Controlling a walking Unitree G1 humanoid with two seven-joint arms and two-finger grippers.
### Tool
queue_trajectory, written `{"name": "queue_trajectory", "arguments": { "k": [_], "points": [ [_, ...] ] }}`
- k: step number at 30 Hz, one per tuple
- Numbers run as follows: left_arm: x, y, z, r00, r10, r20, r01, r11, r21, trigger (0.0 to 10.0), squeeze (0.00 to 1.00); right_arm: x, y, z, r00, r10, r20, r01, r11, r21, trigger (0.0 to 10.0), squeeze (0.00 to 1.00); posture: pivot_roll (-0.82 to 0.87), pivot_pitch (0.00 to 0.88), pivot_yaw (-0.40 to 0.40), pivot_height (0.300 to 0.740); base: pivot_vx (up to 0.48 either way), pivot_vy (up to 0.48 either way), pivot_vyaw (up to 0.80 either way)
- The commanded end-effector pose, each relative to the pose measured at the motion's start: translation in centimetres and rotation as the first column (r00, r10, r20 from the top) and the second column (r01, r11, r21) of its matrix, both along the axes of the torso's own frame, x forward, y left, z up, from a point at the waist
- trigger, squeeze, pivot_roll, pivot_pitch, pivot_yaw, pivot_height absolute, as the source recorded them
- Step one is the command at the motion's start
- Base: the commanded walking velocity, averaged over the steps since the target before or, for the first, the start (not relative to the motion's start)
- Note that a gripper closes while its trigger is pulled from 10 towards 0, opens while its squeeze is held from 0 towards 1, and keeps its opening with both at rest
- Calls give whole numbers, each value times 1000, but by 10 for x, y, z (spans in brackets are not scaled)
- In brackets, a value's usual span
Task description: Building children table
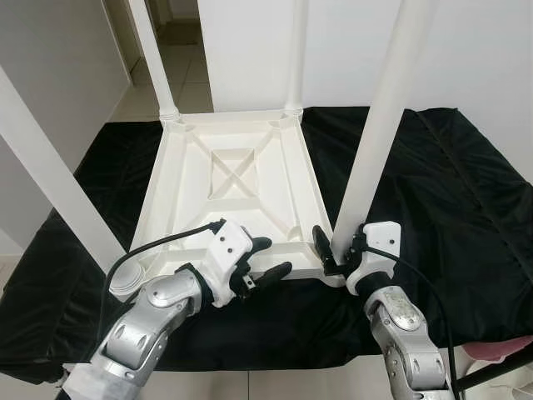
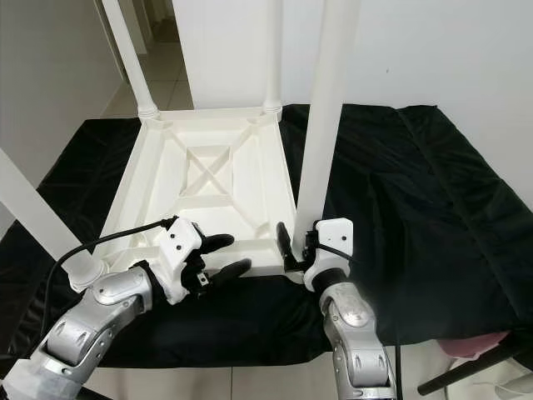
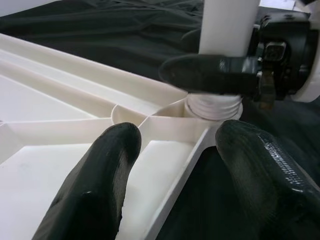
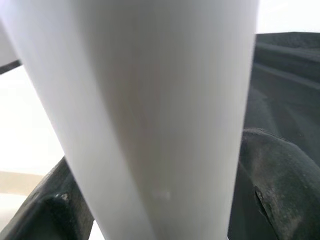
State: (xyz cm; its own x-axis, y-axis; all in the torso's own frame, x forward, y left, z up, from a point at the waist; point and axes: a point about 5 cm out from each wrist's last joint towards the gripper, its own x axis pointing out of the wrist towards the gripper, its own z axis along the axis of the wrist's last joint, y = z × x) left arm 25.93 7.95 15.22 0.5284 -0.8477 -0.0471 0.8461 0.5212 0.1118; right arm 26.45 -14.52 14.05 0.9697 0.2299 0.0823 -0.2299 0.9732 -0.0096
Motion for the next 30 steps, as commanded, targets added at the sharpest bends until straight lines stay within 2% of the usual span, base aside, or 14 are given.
{"name": "queue_trajectory", "arguments": {
  "k": [1, 11, 12, 13, 20, 22, 23, 24, 26, 27, 30],
  "points": [
    [3, 3, 1, 998, 63, 5, -63, 998, -8, 10000, 0, 0, 3, -4, 999, 32, -4, -32, 999, -16, 10000, 0, -128, 5, 79, 740, 0, 0, 0],
    [6, 2, -1, 999, 39, 22, -40, 999, 26, 10000, 0, 0, 7, -5, 992, 124, 4, -124, 991, -41, 10000, 0, -128, 13, 89, 740, 0, 0, 0],
    [3, 2, -3, 1000, 8, 25, -9, 999, 54, 10000, 0, 1, 6, -3, 974, 225, 9, -223, 972, -77, 10000, 0, -100, 13, 91, 740, 0, 0, 0],
    [1, 2, -5, 1000, -8, 19, 7, 998, 62, 10000, 0, 1, 5, -3, 966, 259, 9, -257, 962, -93, 10000, 0, -100, 13, 91, 740, 0, 0, 0],
    [-5, 0, -7, 1000, -29, 7, 28, 997, 65, 10000, 0, 2, 3, -2, 952, 307, 6, -304, 945, -120, 10000, 0, -79, 20, 84, 740, 0, 0, 0],
    [-15, -4, -12, 999, -48, -16, 49, 997, 66, 10000, 0, 5, -1, -4, 931, 364, -12, -361, 919, -158, 10000, 0, -62, 29, 74, 740, 0, 0, 0],
    [-15, -4, -12, 999, -48, -16, 49, 997, 66, 10000, 0, 5, -1, -4, 931, 364, -12, -361, 919, -158, 10000, 0, -62, 29, 74, 740, 0, 0, 0],
    [-20, -6, -14, 998, -52, -26, 54, 996, 67, 10000, 0, 8, -5, -5, 917, 399, -31, -397, 897, -195, 9882, 0, -54, 32, 71, 740, 0, 0, 0],
    [-21, -6, -15, 998, -52, -28, 54, 996, 67, 10000, 0, 9, -7, -6, 914, 405, -36, -403, 893, -201, 9882, 0, -54, 32, 71, 740, 0, 0, 0],
    [-22, -6, -14, 998, -53, -30, 55, 996, 67, 10000, 0, 10, -9, -5, 909, 415, -41, -414, 886, -209, 4824, 0, -52, 32, 69, 740, 0, 0, 0],
    [-23, -5, -14, 998, -55, -29, 56, 996, 68, 10000, 0, 12, -11, -6, 905, 423, -48, -423, 880, -217, 4824, 0, -48, 26, 65, 740, 0, 0, 0]
  ]
}}
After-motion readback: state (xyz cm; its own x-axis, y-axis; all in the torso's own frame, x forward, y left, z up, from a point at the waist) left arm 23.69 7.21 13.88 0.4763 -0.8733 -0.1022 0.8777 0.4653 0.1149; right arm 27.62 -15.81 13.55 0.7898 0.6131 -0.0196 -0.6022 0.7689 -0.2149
